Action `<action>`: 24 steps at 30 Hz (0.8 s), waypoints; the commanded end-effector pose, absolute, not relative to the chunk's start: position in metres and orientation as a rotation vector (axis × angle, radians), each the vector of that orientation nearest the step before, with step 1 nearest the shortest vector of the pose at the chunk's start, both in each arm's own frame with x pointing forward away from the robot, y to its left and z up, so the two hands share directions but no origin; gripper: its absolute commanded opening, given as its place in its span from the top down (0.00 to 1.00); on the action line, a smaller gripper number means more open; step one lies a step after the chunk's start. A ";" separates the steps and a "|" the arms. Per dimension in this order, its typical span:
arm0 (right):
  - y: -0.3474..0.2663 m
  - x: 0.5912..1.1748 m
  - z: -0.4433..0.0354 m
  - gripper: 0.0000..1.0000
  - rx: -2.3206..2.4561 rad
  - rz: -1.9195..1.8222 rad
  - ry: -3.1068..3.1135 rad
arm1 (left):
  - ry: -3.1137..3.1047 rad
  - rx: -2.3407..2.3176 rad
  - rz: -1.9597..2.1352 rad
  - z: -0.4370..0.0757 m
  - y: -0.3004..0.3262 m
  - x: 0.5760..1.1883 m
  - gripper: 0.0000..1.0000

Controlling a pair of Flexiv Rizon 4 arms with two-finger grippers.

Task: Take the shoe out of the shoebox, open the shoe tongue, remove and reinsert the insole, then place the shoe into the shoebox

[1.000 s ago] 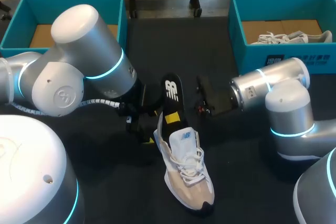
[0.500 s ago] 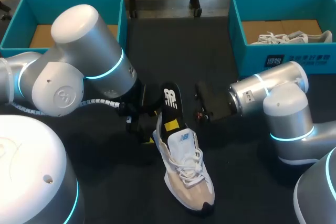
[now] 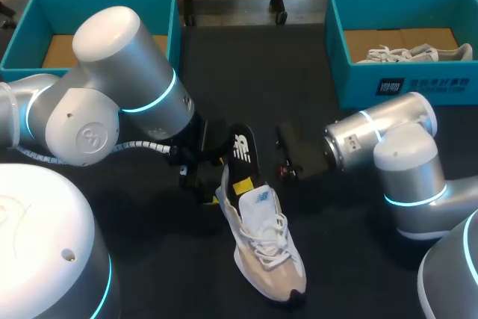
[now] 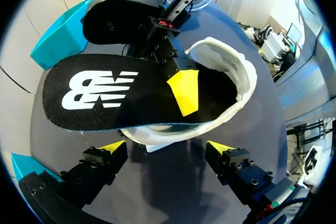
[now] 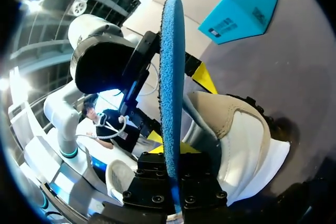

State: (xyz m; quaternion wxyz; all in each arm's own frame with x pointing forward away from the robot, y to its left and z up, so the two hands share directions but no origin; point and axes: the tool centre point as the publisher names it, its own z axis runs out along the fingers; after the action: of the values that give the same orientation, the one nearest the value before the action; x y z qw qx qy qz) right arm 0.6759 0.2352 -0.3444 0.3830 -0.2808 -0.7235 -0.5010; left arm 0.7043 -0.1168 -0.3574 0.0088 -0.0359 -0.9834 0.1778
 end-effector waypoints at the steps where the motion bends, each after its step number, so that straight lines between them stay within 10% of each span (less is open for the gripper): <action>1: 0.232 0.675 -0.346 1.00 -0.721 -1.258 -1.836 | -3.075 -0.114 0.557 -0.358 -0.116 0.704 0.00; 9: 0.231 0.679 -0.348 1.00 -0.694 -1.247 -1.820 | -3.075 -0.114 0.557 -0.358 -0.116 0.704 0.00; 14: 0.234 0.679 -0.342 0.56 -0.672 -1.260 -1.845 | -3.075 -0.114 0.557 -0.358 -0.116 0.704 0.00; 24: 0.239 0.681 -0.333 0.60 -0.657 -1.299 -1.882 | -3.075 -0.114 0.557 -0.358 -0.116 0.704 0.00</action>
State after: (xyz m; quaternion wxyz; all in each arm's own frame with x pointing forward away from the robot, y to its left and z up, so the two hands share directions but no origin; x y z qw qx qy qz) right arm 0.6836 0.2375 -0.3341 0.3764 -0.2545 -0.7343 -0.5043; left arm 0.7043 -0.1168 -0.3574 0.0088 -0.0359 -0.9834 0.1778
